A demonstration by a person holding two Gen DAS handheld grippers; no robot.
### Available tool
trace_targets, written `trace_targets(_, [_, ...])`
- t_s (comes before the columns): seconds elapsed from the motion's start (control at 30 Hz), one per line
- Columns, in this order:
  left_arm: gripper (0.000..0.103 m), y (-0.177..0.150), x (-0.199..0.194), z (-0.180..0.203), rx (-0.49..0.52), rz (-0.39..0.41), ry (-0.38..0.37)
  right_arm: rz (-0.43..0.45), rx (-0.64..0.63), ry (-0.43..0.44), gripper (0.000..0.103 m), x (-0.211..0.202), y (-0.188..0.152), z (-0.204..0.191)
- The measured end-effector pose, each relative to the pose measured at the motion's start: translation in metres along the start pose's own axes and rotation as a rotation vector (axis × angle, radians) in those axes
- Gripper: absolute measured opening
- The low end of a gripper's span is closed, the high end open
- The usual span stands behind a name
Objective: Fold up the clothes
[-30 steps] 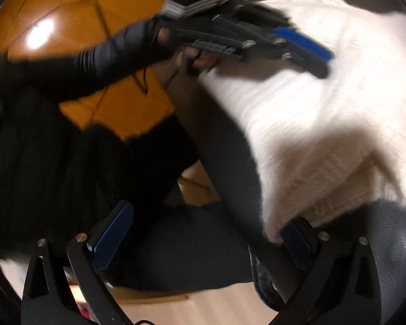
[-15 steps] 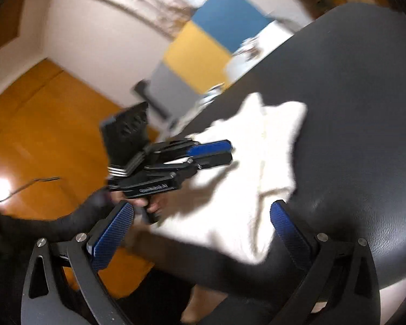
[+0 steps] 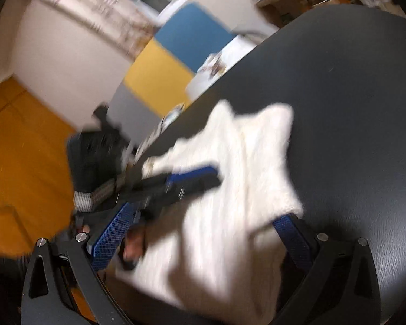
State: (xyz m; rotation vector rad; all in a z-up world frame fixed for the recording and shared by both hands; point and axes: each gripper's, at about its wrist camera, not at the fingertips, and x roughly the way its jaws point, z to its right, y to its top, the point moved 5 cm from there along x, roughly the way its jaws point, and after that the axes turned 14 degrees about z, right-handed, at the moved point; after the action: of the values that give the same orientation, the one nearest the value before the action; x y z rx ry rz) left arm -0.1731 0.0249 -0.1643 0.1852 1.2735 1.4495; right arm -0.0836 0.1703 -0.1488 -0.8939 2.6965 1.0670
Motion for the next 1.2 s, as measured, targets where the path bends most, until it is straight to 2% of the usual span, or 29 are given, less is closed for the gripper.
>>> trace_targets(0.1, [0.021, -0.001, 0.002, 0.001, 0.007, 0.000, 0.011, 0.089, 0.102, -0.074, 0.103, 0.001, 0.006, 0.011])
trace_targets(0.2, [0.021, -0.002, 0.003, 0.004, 0.024, -0.001, 0.032, 0.176, 0.144, -0.162, 0.103, -0.007, 0.009, 0.014])
trace_targets(0.3, [0.021, 0.000, 0.002, 0.007, 0.030, -0.007, 0.048, 0.143, 0.084, -0.228, 0.102, -0.003, 0.003, 0.009])
trace_targets(0.37, [0.021, 0.006, -0.003, 0.009, 0.013, -0.007, 0.030, 0.095, 0.037, -0.216, 0.103, -0.005, -0.002, 0.003])
trace_targets(0.47, [0.021, 0.015, -0.013, 0.011, 0.009, 0.006, -0.025, -0.029, -0.049, -0.083, 0.103, -0.024, -0.006, -0.007])
trace_targets(0.57, [0.021, 0.020, -0.019, 0.016, 0.008, -0.006, -0.125, -0.287, -0.186, 0.125, 0.103, -0.044, -0.010, -0.023])
trace_targets(0.67, [0.021, 0.017, -0.013, 0.027, 0.051, -0.043, -0.184, -0.509, -0.386, 0.243, 0.103, -0.048, 0.003, -0.031])
trace_targets(0.77, [0.021, 0.004, 0.001, 0.034, 0.057, -0.110, -0.235, -0.658, -0.494, 0.327, 0.103, -0.025, 0.031, -0.031])
trace_targets(0.83, [0.021, -0.010, 0.010, 0.032, 0.058, -0.146, -0.244, -0.703, -0.503, 0.364, 0.103, 0.007, 0.055, -0.031])
trace_targets(0.97, [0.021, -0.012, 0.008, 0.022, -0.017, -0.118, -0.290, -0.813, -0.530, 0.490, 0.103, 0.063, 0.087, -0.027])
trace_targets(1.07, [0.020, -0.013, 0.008, 0.018, -0.049, -0.121, -0.308, -0.888, -0.593, 0.509, 0.103, 0.090, 0.090, -0.020])
trace_targets(1.2, [0.020, -0.013, 0.010, 0.016, -0.069, -0.125, -0.324, -1.035, -0.616, 0.556, 0.103, 0.120, 0.078, -0.009])
